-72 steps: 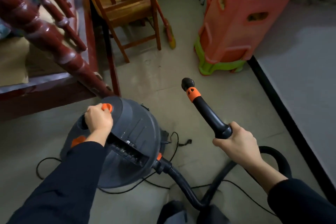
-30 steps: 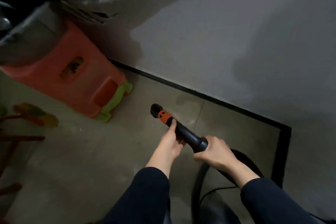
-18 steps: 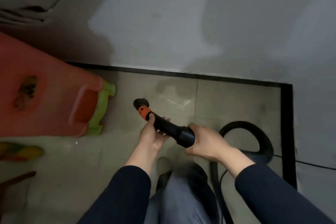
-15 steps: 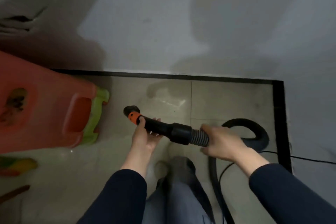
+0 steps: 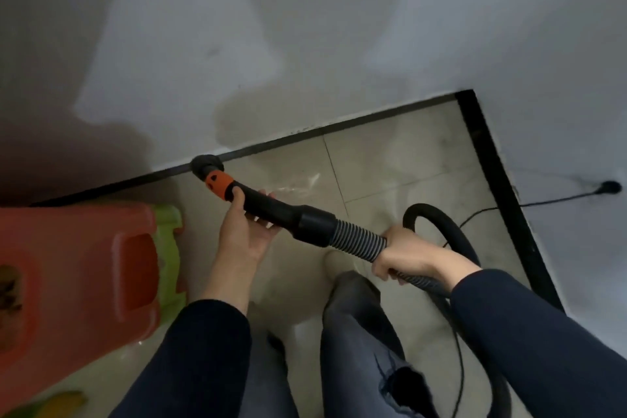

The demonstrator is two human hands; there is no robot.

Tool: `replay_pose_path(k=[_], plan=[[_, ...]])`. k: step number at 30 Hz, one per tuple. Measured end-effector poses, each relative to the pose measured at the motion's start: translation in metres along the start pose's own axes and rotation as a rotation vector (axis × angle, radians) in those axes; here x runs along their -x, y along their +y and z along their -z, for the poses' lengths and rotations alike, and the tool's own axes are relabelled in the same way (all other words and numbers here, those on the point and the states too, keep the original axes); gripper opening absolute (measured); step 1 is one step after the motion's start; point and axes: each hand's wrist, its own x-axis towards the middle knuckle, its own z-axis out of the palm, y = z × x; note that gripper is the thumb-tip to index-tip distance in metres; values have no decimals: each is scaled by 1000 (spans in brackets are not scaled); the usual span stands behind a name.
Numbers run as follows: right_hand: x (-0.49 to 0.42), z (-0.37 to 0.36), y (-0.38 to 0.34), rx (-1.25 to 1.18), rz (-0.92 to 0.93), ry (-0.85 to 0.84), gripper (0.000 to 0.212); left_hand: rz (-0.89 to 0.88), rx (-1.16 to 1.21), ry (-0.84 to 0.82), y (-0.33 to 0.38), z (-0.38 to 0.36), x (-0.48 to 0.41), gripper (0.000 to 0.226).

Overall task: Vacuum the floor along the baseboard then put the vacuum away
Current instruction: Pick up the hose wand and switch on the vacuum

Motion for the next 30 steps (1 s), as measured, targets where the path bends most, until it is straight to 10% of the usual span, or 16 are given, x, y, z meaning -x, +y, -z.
replay_pose_path(k=[20,30], plan=[[97,-292,93,-950,-218,-267,16,304,-778,67,-71,111,47,60],[112,-335,170,-319,-127,466,13,198,-973,69,-157,131,67,52]])
